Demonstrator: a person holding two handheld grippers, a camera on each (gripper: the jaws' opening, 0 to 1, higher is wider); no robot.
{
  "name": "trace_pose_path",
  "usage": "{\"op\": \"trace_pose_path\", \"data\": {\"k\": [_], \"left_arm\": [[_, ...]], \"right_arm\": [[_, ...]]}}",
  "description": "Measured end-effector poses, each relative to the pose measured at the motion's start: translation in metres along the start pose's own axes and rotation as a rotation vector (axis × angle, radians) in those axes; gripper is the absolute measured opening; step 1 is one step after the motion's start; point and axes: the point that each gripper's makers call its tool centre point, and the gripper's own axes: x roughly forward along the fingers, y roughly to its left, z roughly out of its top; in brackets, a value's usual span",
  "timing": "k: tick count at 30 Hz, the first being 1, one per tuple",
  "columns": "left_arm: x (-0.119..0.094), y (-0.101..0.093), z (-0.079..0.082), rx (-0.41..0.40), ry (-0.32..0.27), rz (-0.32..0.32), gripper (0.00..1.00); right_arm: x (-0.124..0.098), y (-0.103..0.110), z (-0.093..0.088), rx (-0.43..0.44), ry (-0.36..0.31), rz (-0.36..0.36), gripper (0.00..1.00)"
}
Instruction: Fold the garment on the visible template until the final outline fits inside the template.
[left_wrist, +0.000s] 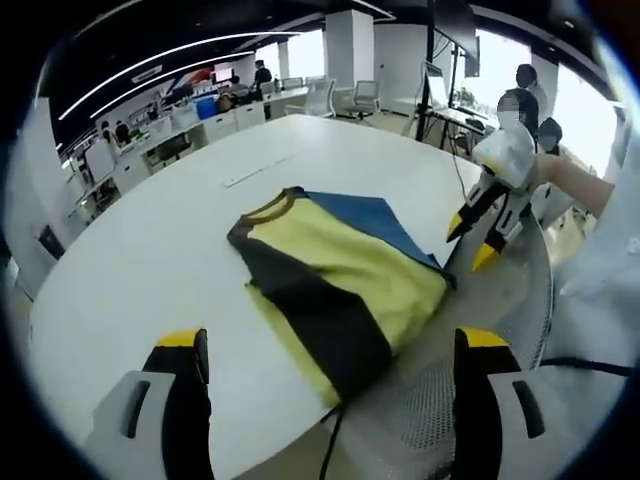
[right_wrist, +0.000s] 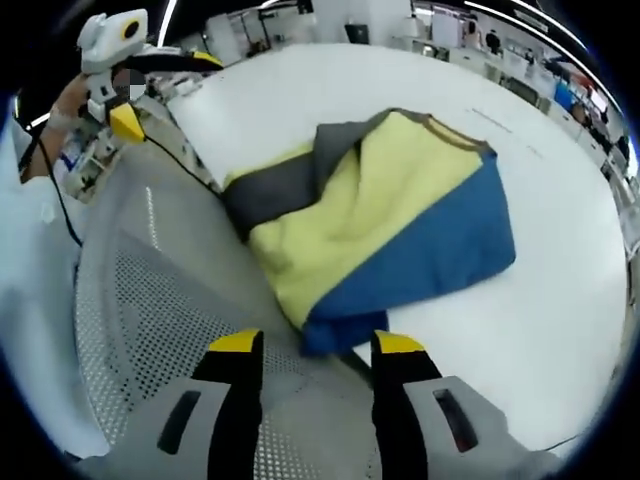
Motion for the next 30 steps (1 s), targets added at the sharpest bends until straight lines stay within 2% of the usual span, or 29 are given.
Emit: {"op": "trace_pose_path", "data": {"k": [5, 12, 15, 19, 22, 30], "left_arm": [[0.0, -0.001, -0.003, -0.002, 0.011, -0.001, 1.0], [-0.002, 0.0, 0.002, -0.01, -0.013, 0.021, 1.0], [-0.003, -0.001, 0.003, -0.011, -0.014, 0.02, 1.0], [-0.005, 0.0, 0.002, -0.017, -0.014, 0.026, 1.0], [-0.004, 0.0, 0.001, -0.026, -0.012, 0.022, 1.0], [-0.007, -0.001, 0.002, -0.034, -0.013, 0.03, 1.0]], "right_arm": [[0.006, 0.007, -0.008, -0.022, 0.043, 0.04, 0.43], [0.016, 0.006, -0.018, -0.033, 0.097, 0.057, 0.28], [0.019, 0.008, -0.02, -0.023, 0.093, 0.083, 0.24], [0.022, 0.001, -0.019, -0.047, 0.08, 0.048, 0.2], [0.025, 0.0, -0.02, -0.052, 0.078, 0.052, 0.15], [0.03, 0.002, -0.025, -0.094, 0.109, 0.047, 0.18]]}}
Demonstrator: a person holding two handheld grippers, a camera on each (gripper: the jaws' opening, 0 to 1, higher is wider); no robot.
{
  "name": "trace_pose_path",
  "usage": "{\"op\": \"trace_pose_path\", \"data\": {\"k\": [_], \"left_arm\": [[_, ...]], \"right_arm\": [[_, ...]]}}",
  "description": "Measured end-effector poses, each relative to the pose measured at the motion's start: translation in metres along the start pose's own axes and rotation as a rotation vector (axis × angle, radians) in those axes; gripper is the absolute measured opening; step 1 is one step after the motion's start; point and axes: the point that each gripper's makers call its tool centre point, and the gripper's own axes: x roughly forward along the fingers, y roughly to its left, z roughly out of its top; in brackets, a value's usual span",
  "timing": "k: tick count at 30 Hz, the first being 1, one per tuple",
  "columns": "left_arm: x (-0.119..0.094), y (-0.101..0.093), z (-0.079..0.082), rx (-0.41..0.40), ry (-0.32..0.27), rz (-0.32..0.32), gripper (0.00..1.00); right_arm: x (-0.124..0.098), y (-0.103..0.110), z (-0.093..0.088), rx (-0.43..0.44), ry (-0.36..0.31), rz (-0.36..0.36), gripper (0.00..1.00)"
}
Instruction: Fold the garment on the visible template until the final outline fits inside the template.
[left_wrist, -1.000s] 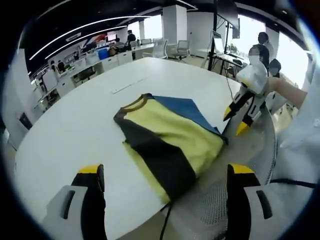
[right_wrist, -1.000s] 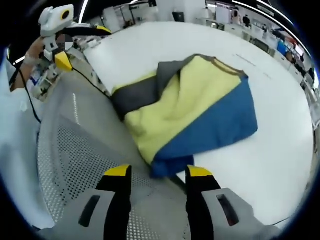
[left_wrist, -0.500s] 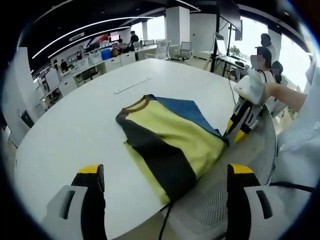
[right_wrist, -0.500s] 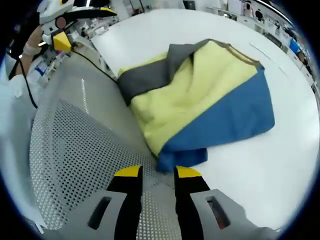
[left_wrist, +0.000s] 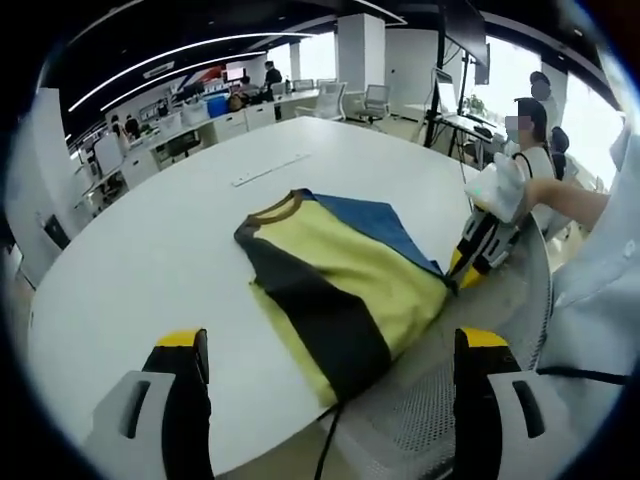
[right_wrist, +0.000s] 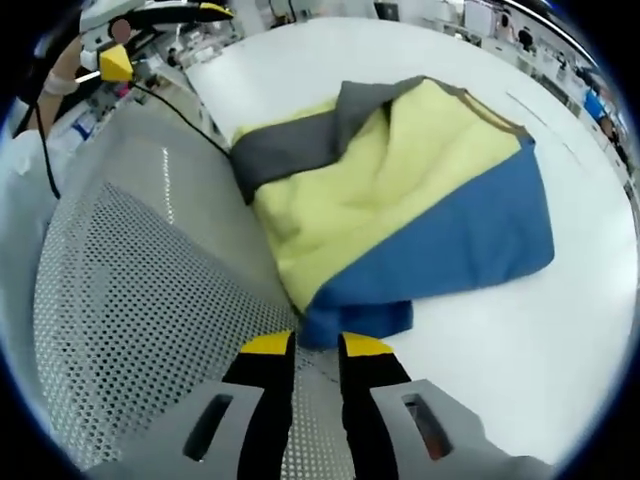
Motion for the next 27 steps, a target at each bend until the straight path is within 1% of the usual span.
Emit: {"op": "trace_pose_path", "data": {"k": [4, 6, 9, 12, 18, 27], "left_arm": [[0.001, -0.001, -0.001, -0.002, 0.004, -0.002, 1.0], [0.001, -0.002, -0.001, -0.003, 0.006, -0.001, 1.0], [0.0, -0.002, 0.0, -0.005, 0.001, 0.0, 1.0], [0.0, -0.002, 0.0, -0.005, 0.002, 0.0, 1.0], [-0.002, -0.003, -0.004, -0.014, 0.017, 0.002, 1.0], [-0.002, -0.004, -0.007, -0.022, 0.021, 0.007, 1.0]], "right_arm": [[0.005, 0.0, 0.0, -0.008, 0.003, -0.008, 0.17], [0.007, -0.002, -0.002, -0.03, 0.02, -0.029, 0.16], [0.008, 0.002, -0.001, -0.029, 0.011, -0.011, 0.13], [0.006, -0.002, 0.001, -0.04, -0.001, -0.025, 0.11], [-0.002, -0.011, 0.003, -0.027, -0.026, -0.051, 0.06], [-0.004, -0.011, 0.003, -0.014, -0.033, -0.037, 0.03]]}}
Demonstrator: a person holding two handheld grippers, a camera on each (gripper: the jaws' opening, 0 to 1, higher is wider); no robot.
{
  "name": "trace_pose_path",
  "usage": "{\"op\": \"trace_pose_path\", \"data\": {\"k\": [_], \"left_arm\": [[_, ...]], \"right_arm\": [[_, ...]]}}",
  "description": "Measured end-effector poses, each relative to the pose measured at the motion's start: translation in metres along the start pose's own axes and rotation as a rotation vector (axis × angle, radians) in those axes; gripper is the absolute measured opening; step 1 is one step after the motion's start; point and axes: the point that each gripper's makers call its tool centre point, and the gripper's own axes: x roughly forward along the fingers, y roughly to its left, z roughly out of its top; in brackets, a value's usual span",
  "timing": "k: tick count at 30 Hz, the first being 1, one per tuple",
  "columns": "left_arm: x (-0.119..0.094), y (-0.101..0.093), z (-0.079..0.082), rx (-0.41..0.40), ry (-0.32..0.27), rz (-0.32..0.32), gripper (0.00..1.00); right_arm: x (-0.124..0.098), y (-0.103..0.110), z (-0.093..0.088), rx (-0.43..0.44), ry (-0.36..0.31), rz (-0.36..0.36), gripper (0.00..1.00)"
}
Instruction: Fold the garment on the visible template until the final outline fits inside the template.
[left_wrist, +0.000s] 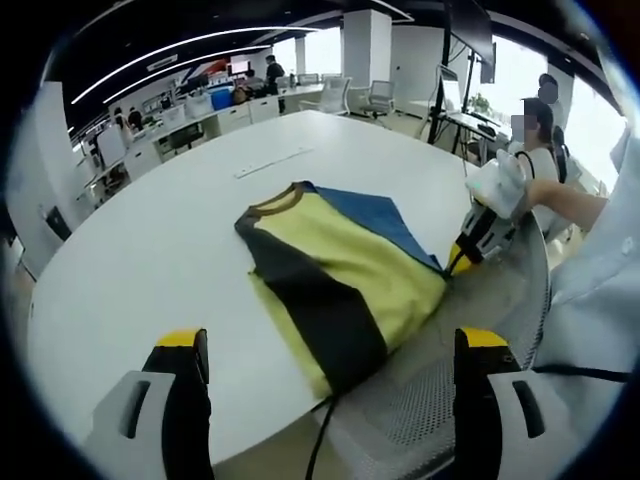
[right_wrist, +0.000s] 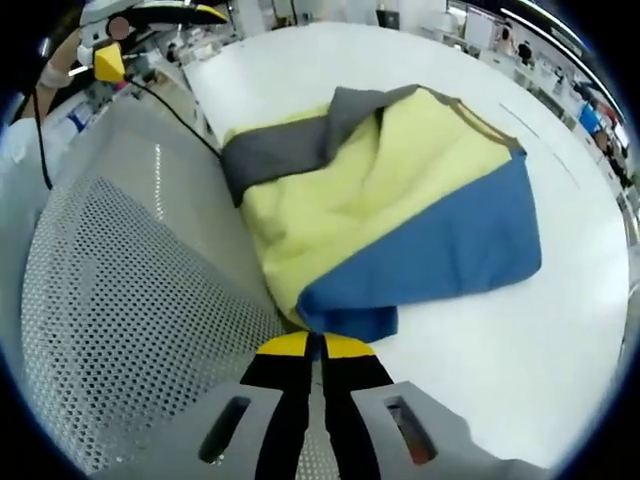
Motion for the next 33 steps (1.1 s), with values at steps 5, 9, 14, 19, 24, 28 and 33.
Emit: {"op": "trace_pose_path", "data": {"k": [5, 9, 14, 19, 24, 28, 33], "left_arm": [[-0.001, 0.001, -0.002, -0.006, 0.004, 0.007, 1.0], [-0.001, 0.001, -0.001, -0.008, 0.006, 0.01, 1.0], [0.0, 0.001, 0.0, -0.008, 0.005, 0.012, 1.0], [0.0, 0.0, 0.0, -0.011, 0.007, 0.013, 1.0], [-0.001, 0.001, -0.001, -0.023, 0.008, 0.022, 1.0], [-0.003, 0.002, -0.002, -0.028, 0.01, 0.029, 1.0], [-0.001, 0.0, -0.003, -0.031, 0.019, 0.024, 1.0]], "right_arm": [[-0.016, -0.021, -0.004, 0.045, -0.018, -0.047, 0.03], [-0.033, -0.043, -0.005, 0.092, -0.056, -0.093, 0.03], [-0.057, -0.06, 0.008, 0.15, -0.143, -0.104, 0.03], [-0.073, -0.075, 0.011, 0.175, -0.172, -0.126, 0.03], [-0.08, -0.078, 0.007, 0.208, -0.185, -0.112, 0.03], [-0.086, -0.083, 0.001, 0.239, -0.198, -0.124, 0.03], [-0.093, -0.09, -0.012, 0.273, -0.194, -0.144, 0.03]]}}
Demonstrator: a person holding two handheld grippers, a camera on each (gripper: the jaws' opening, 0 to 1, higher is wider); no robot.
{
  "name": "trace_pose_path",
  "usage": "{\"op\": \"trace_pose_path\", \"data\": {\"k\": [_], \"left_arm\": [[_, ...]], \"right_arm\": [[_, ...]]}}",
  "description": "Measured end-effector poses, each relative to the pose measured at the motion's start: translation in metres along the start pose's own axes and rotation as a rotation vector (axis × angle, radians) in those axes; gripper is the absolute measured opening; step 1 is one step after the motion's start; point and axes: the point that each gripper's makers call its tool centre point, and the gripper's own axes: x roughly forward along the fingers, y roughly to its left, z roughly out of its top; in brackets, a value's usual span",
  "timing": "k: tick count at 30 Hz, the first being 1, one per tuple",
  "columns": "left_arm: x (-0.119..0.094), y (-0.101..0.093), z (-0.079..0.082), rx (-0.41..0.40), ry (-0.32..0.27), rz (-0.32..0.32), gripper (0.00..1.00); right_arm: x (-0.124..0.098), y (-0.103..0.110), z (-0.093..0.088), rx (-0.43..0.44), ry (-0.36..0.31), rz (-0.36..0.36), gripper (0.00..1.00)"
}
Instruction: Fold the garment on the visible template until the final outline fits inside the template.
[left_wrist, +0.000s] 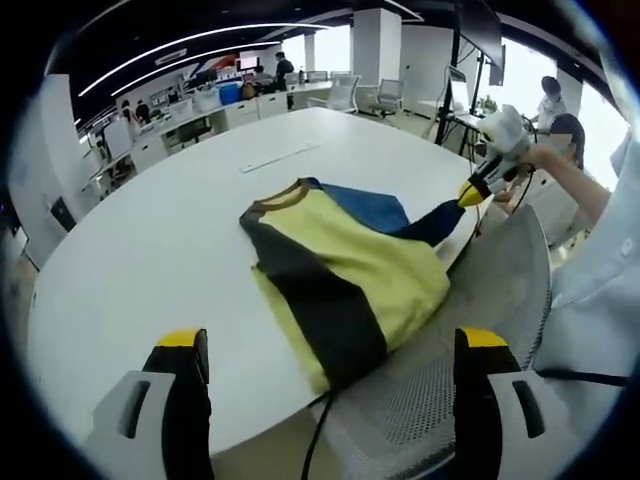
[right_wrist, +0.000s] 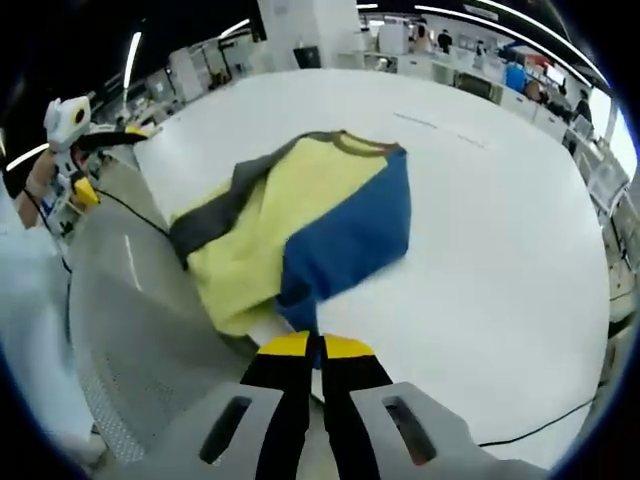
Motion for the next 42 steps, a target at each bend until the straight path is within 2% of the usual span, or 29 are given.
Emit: {"op": "trace_pose_path", "data": {"k": [7, 12, 29, 33, 42], "left_arm": [[0.001, -0.001, 0.006, 0.018, 0.002, 0.004, 1.0], [0.0, -0.007, 0.011, 0.02, -0.02, -0.015, 1.0], [-0.003, -0.001, 0.005, -0.008, -0.007, 0.014, 1.0], [-0.004, 0.001, 0.004, -0.013, -0.006, 0.02, 0.99], [-0.001, -0.001, 0.001, -0.021, 0.003, 0.016, 0.99]], "right_arm": [[-0.008, -0.02, -0.009, 0.062, -0.019, -0.042, 0.03], [-0.009, -0.034, -0.015, 0.085, -0.012, -0.071, 0.03], [-0.014, -0.08, -0.015, 0.15, -0.023, -0.138, 0.03], [-0.017, -0.085, -0.02, 0.156, -0.008, -0.162, 0.03], [-0.036, -0.092, -0.028, 0.187, -0.026, -0.191, 0.03]]}}
